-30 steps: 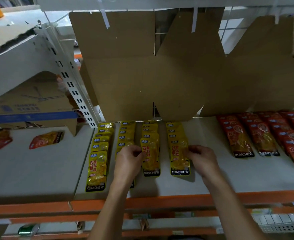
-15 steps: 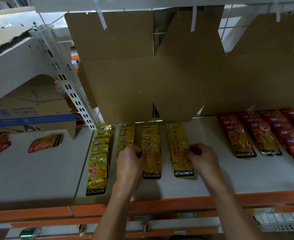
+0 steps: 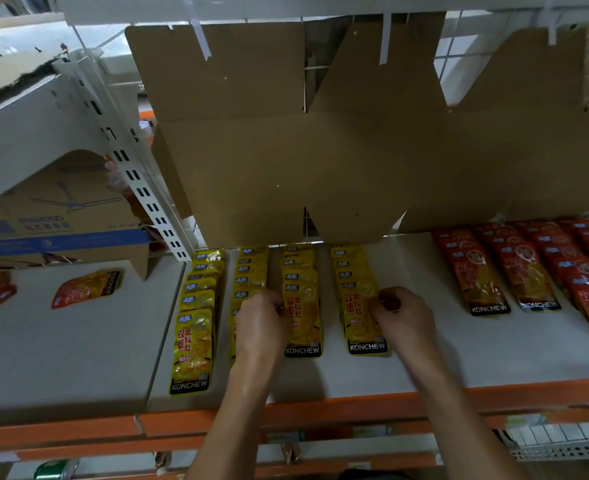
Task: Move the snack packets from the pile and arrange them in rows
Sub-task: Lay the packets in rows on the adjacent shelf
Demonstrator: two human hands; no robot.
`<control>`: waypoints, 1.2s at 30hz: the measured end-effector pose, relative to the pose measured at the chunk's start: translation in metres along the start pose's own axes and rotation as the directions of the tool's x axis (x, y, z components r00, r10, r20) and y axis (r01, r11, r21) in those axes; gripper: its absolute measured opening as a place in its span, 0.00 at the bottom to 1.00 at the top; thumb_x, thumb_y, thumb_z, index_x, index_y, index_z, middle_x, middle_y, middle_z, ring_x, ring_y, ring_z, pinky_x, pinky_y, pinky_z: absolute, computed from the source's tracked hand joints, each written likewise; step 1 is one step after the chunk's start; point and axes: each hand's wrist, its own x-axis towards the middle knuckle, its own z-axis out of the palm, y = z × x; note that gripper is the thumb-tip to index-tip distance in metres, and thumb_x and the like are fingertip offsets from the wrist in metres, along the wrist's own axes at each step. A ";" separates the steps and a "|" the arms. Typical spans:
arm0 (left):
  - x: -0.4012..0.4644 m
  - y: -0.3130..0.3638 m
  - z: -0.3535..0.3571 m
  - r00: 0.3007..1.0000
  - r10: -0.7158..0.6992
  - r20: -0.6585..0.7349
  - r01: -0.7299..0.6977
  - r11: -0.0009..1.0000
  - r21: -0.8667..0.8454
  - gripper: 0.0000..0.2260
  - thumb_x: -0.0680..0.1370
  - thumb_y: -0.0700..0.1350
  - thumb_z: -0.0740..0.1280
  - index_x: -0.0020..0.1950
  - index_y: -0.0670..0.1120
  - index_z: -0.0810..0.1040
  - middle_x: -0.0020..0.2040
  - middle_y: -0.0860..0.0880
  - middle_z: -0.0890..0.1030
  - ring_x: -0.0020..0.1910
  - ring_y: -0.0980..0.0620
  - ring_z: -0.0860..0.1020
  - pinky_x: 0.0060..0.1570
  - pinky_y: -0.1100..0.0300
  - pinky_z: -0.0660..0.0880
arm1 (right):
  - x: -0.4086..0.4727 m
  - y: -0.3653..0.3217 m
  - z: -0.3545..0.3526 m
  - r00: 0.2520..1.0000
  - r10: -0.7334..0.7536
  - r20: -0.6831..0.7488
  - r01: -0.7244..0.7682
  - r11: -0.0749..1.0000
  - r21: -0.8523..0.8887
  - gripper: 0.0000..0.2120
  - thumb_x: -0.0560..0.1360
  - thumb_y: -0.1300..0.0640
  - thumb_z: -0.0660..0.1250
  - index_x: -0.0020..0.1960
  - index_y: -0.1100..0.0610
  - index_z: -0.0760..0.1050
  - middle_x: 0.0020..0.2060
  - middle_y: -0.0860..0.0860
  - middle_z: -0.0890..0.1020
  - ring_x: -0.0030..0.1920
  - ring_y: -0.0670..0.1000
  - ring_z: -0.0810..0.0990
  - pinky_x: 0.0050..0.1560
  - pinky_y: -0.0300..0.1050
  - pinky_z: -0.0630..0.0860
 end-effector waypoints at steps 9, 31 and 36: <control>-0.002 0.005 0.000 0.999 -0.033 0.022 0.032 0.998 0.053 0.08 0.77 0.36 0.68 0.52 0.44 0.84 0.50 0.45 0.85 0.51 0.46 0.83 0.43 0.60 0.74 | -0.003 -0.002 0.001 0.999 -0.039 -0.007 0.038 0.999 -0.010 0.02 0.78 0.56 0.68 0.50 0.52 0.78 0.39 0.42 0.80 0.39 0.38 0.78 0.32 0.30 0.69; -0.008 0.012 -0.010 0.999 -0.019 0.026 0.016 0.994 0.109 0.09 0.79 0.38 0.66 0.57 0.45 0.82 0.53 0.45 0.84 0.52 0.45 0.82 0.46 0.57 0.75 | -0.017 -0.014 -0.002 0.979 -0.191 -0.075 0.165 0.950 -0.265 0.16 0.77 0.52 0.68 0.63 0.55 0.76 0.54 0.52 0.78 0.52 0.53 0.79 0.50 0.48 0.76; -0.019 0.013 -0.021 0.994 0.082 -0.066 -0.068 0.981 0.184 0.08 0.80 0.44 0.64 0.57 0.47 0.80 0.51 0.47 0.83 0.51 0.44 0.81 0.45 0.54 0.74 | -0.030 -0.033 -0.003 0.943 -0.327 0.059 0.318 0.837 -0.445 0.17 0.78 0.49 0.66 0.63 0.57 0.77 0.55 0.55 0.79 0.55 0.57 0.78 0.56 0.55 0.75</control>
